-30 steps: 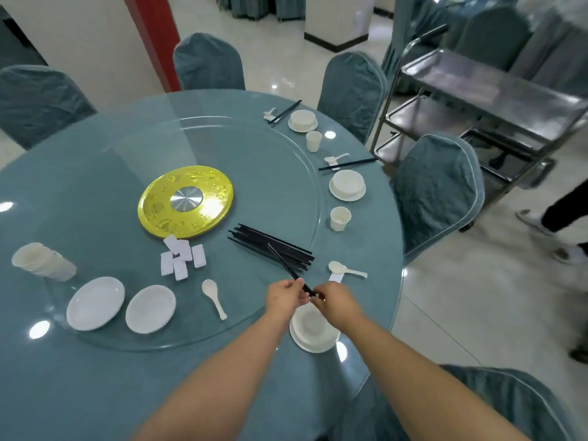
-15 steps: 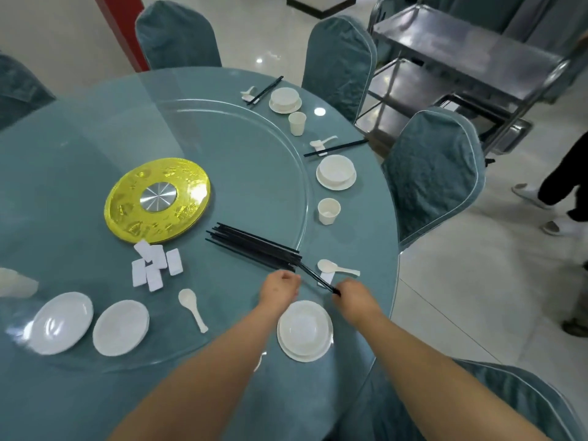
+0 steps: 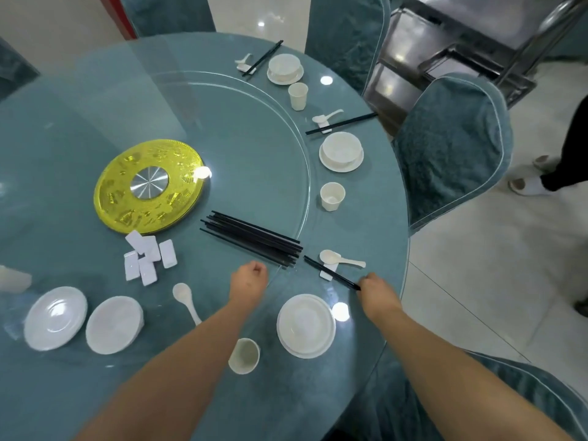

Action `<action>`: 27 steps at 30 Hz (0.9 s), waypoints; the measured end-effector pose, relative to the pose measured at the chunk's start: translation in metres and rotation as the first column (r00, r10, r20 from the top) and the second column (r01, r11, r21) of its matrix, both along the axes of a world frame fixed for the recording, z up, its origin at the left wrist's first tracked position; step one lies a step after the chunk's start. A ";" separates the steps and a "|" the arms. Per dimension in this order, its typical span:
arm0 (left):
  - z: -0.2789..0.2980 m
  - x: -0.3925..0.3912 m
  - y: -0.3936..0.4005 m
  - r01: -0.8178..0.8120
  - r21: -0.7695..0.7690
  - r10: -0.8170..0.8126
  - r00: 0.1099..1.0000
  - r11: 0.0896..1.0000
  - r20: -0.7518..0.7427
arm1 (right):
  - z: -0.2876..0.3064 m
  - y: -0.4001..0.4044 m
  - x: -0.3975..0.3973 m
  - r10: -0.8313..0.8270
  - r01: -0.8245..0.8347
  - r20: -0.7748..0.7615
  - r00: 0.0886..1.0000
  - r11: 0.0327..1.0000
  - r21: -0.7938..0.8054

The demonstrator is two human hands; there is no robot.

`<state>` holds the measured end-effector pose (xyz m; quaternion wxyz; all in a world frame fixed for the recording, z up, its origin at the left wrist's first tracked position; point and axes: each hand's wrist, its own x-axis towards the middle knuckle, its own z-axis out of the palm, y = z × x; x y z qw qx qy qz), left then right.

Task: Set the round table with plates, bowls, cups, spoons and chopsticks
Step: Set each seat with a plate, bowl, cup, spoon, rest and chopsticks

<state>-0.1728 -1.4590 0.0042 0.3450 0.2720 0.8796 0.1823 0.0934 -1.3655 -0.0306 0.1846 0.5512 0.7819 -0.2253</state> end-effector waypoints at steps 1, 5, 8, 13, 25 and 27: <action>-0.001 0.001 0.000 0.000 -0.008 0.000 1.000 1.000 0.001 | -0.002 0.001 0.001 0.014 -0.015 0.013 1.000 1.000 0.014; -0.006 0.003 0.000 0.007 -0.033 -0.006 1.000 0.999 0.030 | -0.009 0.002 0.002 0.053 -0.055 0.045 0.998 0.997 0.045; -0.006 0.003 -0.004 0.001 -0.025 0.000 0.999 1.000 0.052 | -0.012 0.000 0.001 0.048 -0.051 0.046 0.998 0.997 0.054; 0.008 0.004 -0.013 -0.006 -0.056 0.011 0.996 0.998 0.087 | 0.001 -0.007 -0.004 0.019 -0.021 0.036 0.999 0.998 0.056; 0.084 0.007 -0.094 -0.006 -0.012 0.008 0.990 1.000 0.142 | 0.087 -0.054 -0.051 0.045 -0.035 -0.128 0.991 0.996 0.076; 0.094 0.005 -0.116 -0.026 0.006 0.025 0.990 1.000 0.140 | 0.096 -0.072 -0.056 0.053 -0.042 -0.153 0.987 0.996 0.073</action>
